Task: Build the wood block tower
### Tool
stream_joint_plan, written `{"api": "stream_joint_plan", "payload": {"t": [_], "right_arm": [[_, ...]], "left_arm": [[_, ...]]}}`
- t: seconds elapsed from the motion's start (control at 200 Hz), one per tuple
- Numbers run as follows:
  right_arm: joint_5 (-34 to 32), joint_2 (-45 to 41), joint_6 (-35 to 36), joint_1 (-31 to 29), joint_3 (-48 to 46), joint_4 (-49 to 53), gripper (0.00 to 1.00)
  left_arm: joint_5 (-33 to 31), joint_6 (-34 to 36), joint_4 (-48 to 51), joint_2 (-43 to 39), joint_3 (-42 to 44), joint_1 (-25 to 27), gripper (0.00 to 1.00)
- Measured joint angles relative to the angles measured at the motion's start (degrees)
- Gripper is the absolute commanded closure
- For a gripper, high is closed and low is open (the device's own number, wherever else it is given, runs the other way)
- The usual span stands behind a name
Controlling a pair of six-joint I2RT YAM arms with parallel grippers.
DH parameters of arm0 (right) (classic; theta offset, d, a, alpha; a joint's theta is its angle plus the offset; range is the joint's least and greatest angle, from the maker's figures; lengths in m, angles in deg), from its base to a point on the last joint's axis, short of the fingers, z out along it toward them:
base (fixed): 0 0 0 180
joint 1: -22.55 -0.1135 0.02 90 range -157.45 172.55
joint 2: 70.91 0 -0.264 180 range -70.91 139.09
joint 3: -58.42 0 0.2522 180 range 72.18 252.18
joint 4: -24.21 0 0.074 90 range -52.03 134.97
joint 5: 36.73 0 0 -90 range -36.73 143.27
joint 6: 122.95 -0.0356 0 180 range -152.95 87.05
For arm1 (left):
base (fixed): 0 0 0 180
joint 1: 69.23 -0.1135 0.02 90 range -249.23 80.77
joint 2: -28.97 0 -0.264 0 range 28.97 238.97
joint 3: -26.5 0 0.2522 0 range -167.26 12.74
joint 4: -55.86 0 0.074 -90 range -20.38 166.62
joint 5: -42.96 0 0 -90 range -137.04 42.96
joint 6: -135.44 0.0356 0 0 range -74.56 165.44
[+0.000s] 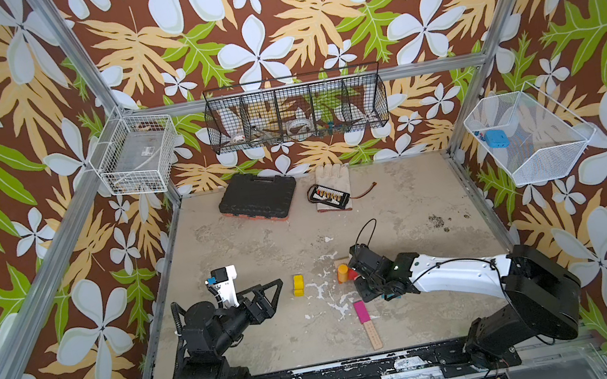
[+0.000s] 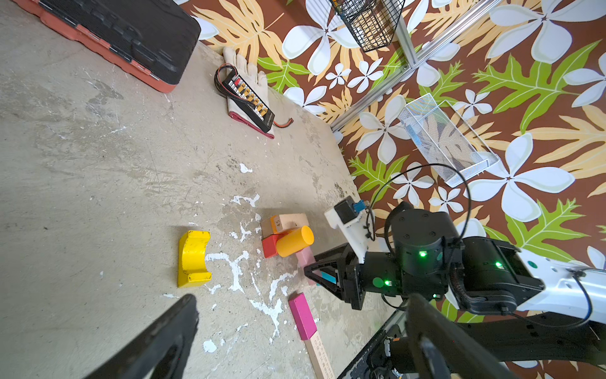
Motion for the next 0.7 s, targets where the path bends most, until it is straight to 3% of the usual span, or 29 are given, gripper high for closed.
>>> {"api": "stream_joint_plan", "payload": {"t": [0.335,0.701], "right_arm": [[-2.5,-6.3,3.3,5.5,10.1,7.5,0.77],[0.6,8.0,9.3,7.2,22.0,7.9,0.79]], "left_arm": [[0.0,-0.4,0.0,-0.2,0.0,0.0,0.0],[0.0,-0.5,-0.2,0.0,0.0,0.0,0.0]]}}
